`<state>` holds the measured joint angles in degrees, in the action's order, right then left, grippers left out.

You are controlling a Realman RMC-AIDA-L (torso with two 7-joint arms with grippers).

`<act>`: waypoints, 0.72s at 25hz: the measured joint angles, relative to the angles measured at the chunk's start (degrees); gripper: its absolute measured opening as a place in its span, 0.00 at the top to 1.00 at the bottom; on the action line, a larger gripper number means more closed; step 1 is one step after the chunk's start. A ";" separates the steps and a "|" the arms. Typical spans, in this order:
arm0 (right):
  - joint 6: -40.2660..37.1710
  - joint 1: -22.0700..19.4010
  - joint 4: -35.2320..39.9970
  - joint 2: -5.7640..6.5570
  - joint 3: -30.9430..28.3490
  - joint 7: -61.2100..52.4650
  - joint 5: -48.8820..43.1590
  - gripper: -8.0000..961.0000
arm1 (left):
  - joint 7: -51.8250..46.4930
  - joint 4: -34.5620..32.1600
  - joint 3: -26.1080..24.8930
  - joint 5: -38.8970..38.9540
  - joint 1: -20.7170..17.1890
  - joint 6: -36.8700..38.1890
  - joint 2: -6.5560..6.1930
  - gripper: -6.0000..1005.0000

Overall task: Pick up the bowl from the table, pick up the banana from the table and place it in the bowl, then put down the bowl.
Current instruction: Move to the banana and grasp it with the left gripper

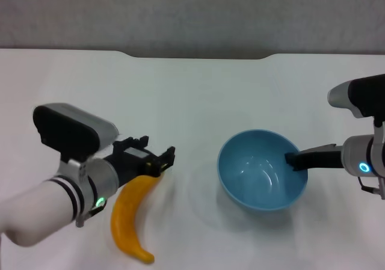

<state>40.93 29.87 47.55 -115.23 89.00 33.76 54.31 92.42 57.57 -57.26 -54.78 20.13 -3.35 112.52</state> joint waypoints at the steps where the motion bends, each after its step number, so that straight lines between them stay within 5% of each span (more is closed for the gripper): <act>1: -0.03 -0.01 0.00 0.01 -0.01 0.02 0.00 0.96 | -4.45 0.17 1.32 -0.07 0.88 -1.29 -1.58 0.33; 5: -0.46 0.00 0.00 -0.01 0.02 0.04 0.00 0.96 | -20.20 -0.67 2.95 -3.16 4.26 -8.24 -6.73 0.33; 10: -0.62 -0.01 -0.06 -0.07 0.03 0.05 0.03 0.96 | -35.28 -1.38 -2.08 -20.42 4.88 -15.76 -7.03 0.33; 12: -0.65 -0.02 -0.06 -0.08 0.03 0.05 0.03 0.96 | -43.05 -2.10 -5.89 -31.35 5.39 -20.31 -6.10 0.33; 15: -0.71 -0.04 0.01 -0.08 0.03 0.05 0.21 0.95 | -53.52 -2.57 -14.16 -51.48 5.79 -26.79 -2.21 0.33; 16: -0.72 -0.04 0.01 -0.09 0.04 0.05 0.25 0.95 | -57.42 -2.30 -18.90 -62.16 5.70 -29.66 0.65 0.33; 18: -0.72 0.00 -0.17 -0.08 0.03 0.06 0.23 0.95 | -61.20 -1.18 -23.91 -74.78 5.48 -32.89 3.85 0.33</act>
<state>40.21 29.87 47.38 -115.31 89.03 33.81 54.55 31.23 56.39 -81.17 -129.55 25.61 -36.24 116.37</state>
